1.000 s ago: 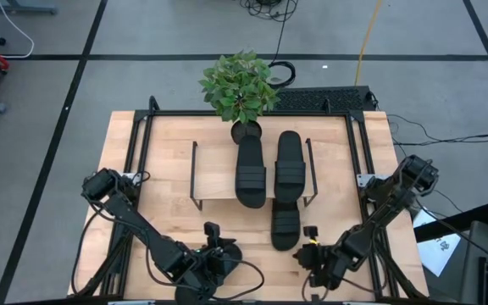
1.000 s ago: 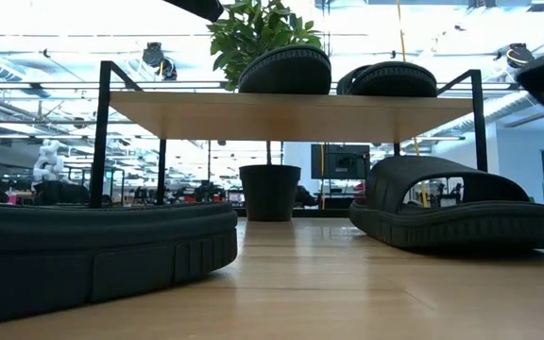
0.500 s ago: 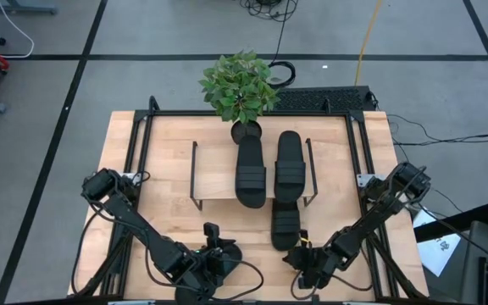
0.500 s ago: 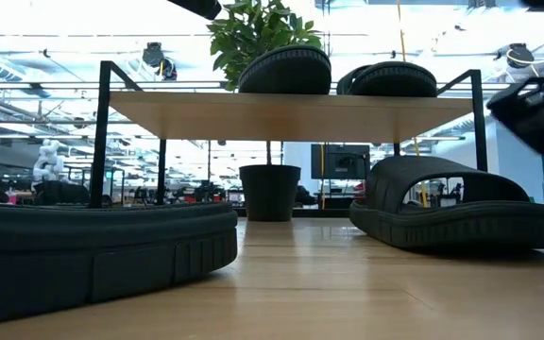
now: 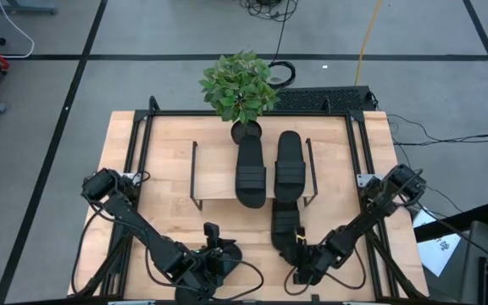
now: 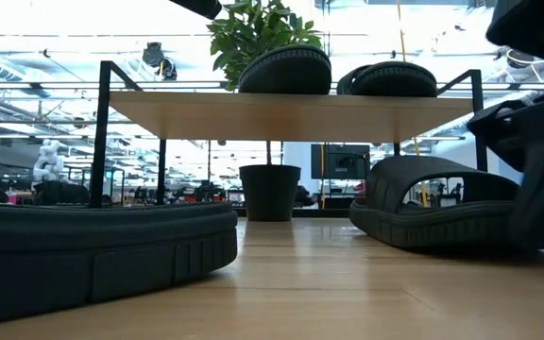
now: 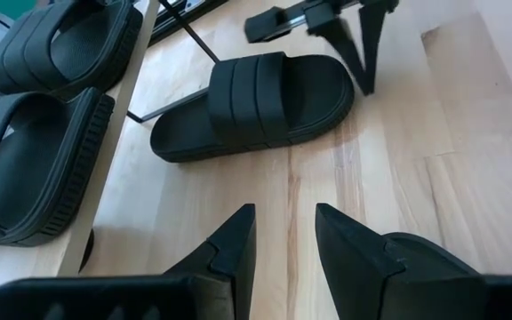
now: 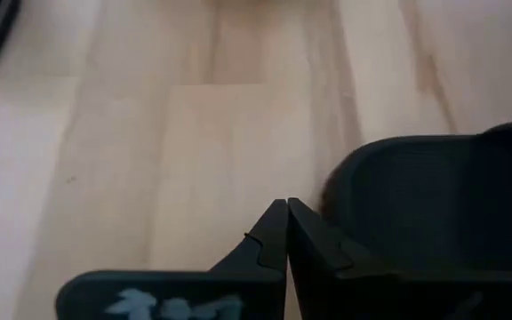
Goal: Pick and place slides into the shelf
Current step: Put the black slide under the shelf
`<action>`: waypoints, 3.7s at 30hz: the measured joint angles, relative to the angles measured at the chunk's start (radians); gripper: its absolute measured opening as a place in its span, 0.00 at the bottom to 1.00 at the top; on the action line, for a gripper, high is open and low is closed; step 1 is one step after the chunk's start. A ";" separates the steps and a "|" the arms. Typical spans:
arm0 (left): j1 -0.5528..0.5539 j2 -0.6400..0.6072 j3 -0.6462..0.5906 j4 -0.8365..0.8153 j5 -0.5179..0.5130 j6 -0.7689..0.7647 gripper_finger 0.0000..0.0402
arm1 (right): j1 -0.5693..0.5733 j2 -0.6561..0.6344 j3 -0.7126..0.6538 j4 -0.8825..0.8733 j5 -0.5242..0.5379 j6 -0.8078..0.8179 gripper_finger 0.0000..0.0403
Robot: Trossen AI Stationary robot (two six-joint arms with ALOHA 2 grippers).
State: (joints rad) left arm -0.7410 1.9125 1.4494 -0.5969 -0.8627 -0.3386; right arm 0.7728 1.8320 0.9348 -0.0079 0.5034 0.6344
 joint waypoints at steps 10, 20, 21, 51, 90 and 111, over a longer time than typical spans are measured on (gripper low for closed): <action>0.000 0.000 0.000 -0.002 0.000 0.003 0.29 | -0.055 -0.001 0.000 -0.092 0.017 -0.002 0.00; 0.000 0.000 0.000 -0.005 0.000 0.000 0.29 | -0.076 -0.003 0.001 -0.152 0.019 0.007 0.00; 0.000 0.000 0.000 -0.005 0.000 0.000 0.29 | -0.079 -0.003 0.001 -0.158 0.018 0.005 0.00; 0.000 0.000 0.000 -0.014 0.001 -0.003 0.29 | -0.126 -0.040 -0.002 -0.302 0.043 -0.005 0.00; -0.191 -0.229 0.000 -0.375 -0.092 -0.044 0.29 | 0.096 -0.753 -0.413 0.384 0.244 -0.871 0.00; -0.396 -0.229 -0.131 -0.092 0.118 -0.353 0.29 | 0.025 -0.465 -0.317 0.594 -0.031 -0.886 0.00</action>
State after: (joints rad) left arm -1.1366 1.6836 1.3184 -0.6885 -0.7448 -0.6917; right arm 0.7979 1.3670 0.6182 0.5860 0.4720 -0.2519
